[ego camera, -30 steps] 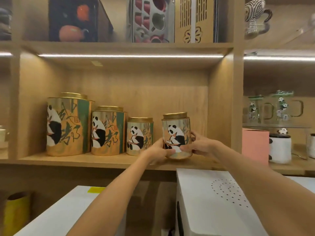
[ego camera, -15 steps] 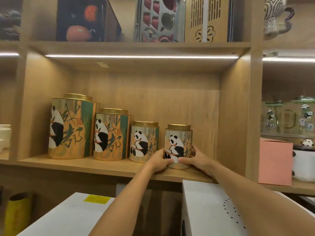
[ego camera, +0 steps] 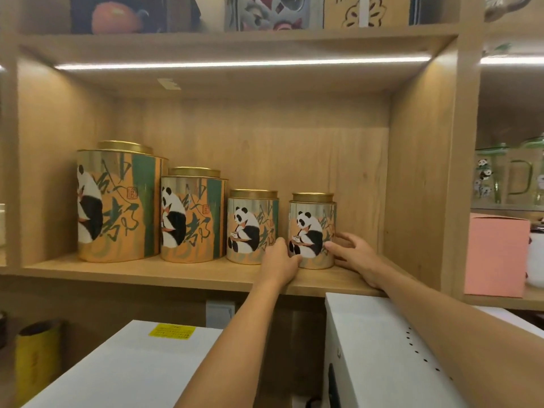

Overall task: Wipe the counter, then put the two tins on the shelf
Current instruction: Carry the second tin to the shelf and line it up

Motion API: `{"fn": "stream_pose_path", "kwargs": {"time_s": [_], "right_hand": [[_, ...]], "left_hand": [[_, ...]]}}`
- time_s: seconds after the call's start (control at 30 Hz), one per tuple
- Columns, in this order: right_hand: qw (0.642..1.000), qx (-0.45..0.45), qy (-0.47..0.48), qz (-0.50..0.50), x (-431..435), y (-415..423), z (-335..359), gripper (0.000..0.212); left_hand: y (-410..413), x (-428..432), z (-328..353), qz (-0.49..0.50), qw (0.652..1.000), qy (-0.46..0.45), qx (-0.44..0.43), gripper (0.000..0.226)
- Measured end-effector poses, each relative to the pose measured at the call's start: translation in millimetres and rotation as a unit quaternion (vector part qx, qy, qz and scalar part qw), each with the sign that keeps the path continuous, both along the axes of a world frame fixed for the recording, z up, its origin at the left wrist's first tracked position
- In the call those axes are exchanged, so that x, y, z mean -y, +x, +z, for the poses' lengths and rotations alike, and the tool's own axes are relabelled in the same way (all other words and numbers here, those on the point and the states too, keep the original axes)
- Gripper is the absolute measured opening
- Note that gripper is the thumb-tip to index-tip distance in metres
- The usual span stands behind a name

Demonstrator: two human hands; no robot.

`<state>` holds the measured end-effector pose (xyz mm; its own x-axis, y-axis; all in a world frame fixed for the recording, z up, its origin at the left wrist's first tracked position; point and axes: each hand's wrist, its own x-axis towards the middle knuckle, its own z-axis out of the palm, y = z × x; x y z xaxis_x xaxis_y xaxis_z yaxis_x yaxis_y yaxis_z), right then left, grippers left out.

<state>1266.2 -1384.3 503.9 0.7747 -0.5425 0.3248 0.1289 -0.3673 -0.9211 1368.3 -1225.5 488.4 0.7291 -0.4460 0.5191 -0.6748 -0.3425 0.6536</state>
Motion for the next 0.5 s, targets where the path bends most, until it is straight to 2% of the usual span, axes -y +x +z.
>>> {"fn": "stream_pose_path", "kwargs": {"time_s": [0.17,0.37,0.43,0.5], "right_hand": [[0.993,-0.041,-0.106,0.0,-1.8,-0.3,-1.9,0.073],[0.983,-0.106,-0.147,0.024,-4.8,0.6,-1.3,0.078],[0.989,-0.081,-0.126,0.005,-3.0,2.1,-1.9,0.063],[0.998,-0.035,-0.044,-0.024,-0.6,2.3,-1.0,0.04]], "left_hand": [[1.1,2.0,-0.8,-0.028,1.0,-0.002,0.003,0.051],[-0.7,1.0,1.1,-0.04,0.999,0.019,0.006,0.058],[-1.7,1.4,0.0,-0.031,1.0,0.0,0.004,0.057],[-2.3,0.6,-1.3,-0.02,0.999,-0.035,-0.006,0.056]]}}
